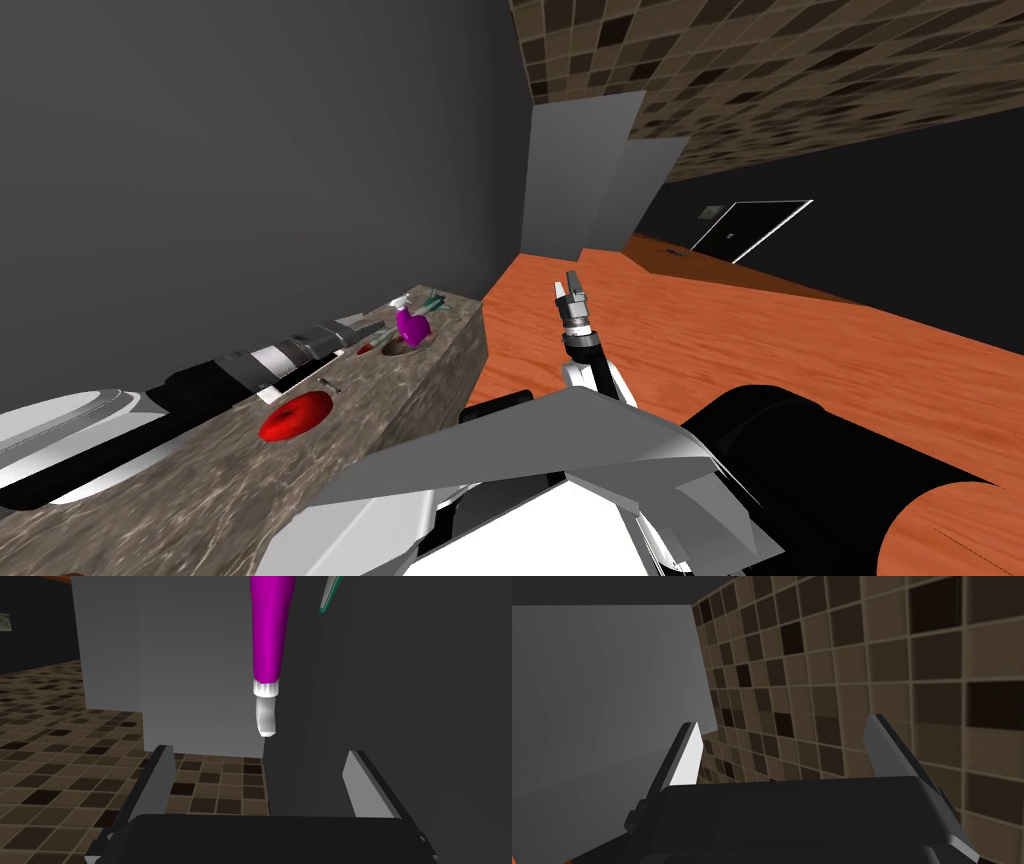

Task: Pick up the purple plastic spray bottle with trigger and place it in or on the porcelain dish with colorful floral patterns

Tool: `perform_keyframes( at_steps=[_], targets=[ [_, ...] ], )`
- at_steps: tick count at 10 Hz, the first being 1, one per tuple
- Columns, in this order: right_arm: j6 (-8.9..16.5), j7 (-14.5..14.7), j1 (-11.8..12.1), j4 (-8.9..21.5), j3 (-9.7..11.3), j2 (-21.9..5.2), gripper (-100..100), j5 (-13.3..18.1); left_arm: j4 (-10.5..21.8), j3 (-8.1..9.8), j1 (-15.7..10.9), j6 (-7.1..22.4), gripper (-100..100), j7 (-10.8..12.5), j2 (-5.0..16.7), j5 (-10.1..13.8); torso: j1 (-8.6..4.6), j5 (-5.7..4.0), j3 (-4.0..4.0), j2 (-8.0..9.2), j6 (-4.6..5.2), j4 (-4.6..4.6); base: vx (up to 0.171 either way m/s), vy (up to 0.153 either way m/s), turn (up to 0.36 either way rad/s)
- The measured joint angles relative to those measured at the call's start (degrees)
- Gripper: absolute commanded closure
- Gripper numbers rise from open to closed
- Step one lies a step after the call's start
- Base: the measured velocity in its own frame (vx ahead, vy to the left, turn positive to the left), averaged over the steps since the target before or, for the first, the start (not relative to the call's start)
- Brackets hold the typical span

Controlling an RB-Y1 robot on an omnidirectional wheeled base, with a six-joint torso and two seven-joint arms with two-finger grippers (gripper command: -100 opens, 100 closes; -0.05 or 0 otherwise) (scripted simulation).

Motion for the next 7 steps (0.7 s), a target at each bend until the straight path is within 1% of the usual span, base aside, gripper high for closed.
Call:
perform_keyframes(
  at_steps=[1,2,7],
  targets=[
    [0.0,0.0,0.0,0.0,0.0,0.0,0,0.0,-0.79,0.82,0.58,0.07,-100,0.78,0.99,0.38,0.0,0.0,0.0,0.01,0.0,0.0,0.0,0.0,0.0],
    [0.0,0.0,0.0,0.0,0.0,0.0,0,0.0,-0.89,0.92,0.64,0.09,0,0.96,1.09,0.43,0.02,0.02,0.01,0.02,0.01,0.0,0.0,0.0,0.0],
    [0.0,0.0,0.0,0.0,0.0,0.0,0,0.0,-0.88,0.91,0.63,0.09,0,0.94,1.08,0.42,0.05,0.02,0.02,0.03,0.01,0.0,0.0,0.0,0.0]
  ],
)
